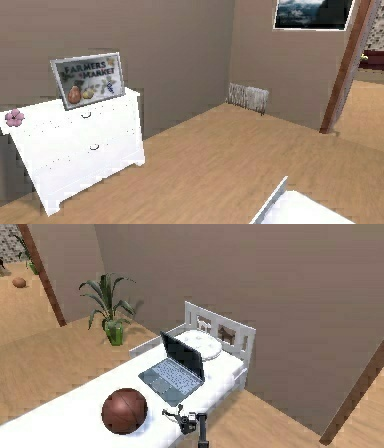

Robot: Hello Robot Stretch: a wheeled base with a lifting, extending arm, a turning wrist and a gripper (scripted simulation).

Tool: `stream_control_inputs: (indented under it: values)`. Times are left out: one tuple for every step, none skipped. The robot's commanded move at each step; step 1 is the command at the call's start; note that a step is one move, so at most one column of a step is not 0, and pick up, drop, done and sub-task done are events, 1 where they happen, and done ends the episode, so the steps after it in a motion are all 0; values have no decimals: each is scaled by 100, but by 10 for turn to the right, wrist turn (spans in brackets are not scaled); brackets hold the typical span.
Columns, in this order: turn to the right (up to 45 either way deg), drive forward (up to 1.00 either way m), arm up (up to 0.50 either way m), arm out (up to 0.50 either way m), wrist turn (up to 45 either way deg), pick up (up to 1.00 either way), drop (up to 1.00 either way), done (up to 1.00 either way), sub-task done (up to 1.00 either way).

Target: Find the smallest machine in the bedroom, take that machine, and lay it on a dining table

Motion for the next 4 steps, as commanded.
stream_control_inputs:
  values:
    - [0,0,10,0,0,0,0,0,0]
    - [0,0,50,0,0,0,0,0,0]
    - [0,0,12,0,0,0,0,0,0]
    - [0,0,0,0,-450,0,0,0,0]
